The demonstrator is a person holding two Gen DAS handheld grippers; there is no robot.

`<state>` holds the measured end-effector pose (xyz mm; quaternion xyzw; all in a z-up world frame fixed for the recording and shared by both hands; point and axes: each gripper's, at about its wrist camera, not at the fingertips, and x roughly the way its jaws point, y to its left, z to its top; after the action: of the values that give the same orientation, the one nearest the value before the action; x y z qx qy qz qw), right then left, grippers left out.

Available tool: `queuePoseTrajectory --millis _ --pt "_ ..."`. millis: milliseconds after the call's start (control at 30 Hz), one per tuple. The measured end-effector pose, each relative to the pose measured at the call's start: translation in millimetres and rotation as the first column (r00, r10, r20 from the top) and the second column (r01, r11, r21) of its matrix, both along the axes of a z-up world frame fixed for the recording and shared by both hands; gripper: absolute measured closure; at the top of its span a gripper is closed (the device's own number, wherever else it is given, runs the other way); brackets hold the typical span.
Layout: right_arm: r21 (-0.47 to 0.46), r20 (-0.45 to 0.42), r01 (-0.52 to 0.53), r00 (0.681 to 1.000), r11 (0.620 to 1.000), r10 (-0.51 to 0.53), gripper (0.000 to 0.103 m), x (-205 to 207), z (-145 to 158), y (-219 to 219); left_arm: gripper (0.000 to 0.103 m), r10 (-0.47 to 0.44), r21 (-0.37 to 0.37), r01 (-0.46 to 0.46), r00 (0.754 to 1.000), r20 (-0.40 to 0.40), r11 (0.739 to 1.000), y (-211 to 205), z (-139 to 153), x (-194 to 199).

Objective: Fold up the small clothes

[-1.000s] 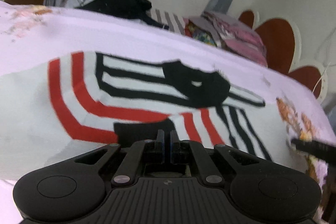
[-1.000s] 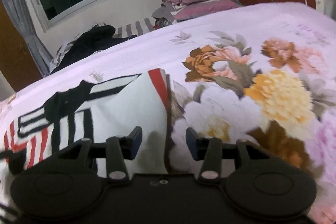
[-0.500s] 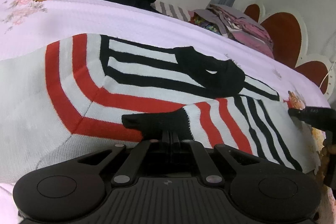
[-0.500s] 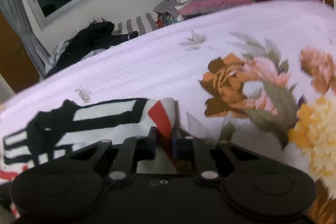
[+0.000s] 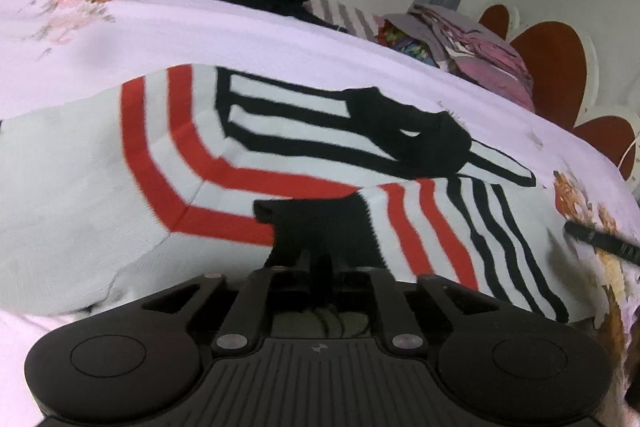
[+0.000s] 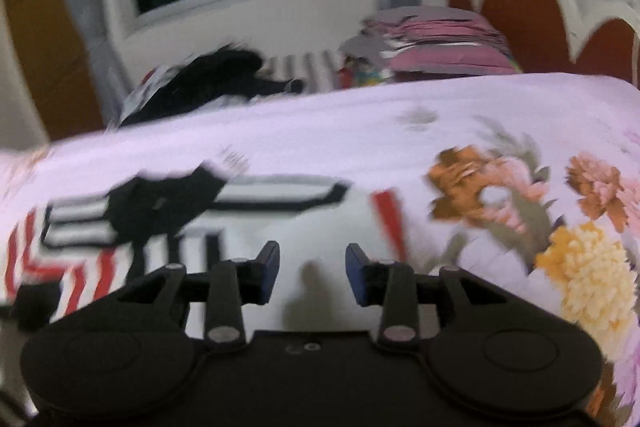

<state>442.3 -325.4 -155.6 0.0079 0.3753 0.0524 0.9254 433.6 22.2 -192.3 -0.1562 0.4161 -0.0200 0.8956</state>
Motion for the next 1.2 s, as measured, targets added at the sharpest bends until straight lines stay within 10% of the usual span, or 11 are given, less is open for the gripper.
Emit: queuePoseTrajectory --millis 100,200,633,1200 --pt "-0.043 -0.083 0.007 0.997 0.999 -0.011 0.061 0.0 -15.3 8.4 0.046 0.015 0.019 -0.015 1.000 0.015 1.000 5.5 10.4 -9.8" --pt "0.012 -0.053 0.005 0.999 1.000 -0.004 0.060 -10.2 -3.5 16.4 0.027 0.036 0.046 -0.039 0.997 0.075 0.998 16.2 27.7 -28.8" --pt "0.108 -0.028 -0.196 0.979 0.975 0.200 0.056 -36.4 17.6 115.8 0.027 0.285 0.030 -0.286 0.958 0.024 0.958 132.7 31.7 -112.7" --pt "0.090 -0.050 -0.293 0.953 0.952 0.299 0.054 -40.2 2.6 198.1 0.027 0.624 -0.142 -0.624 0.780 -0.055 0.768 285.4 -22.0 -157.3"
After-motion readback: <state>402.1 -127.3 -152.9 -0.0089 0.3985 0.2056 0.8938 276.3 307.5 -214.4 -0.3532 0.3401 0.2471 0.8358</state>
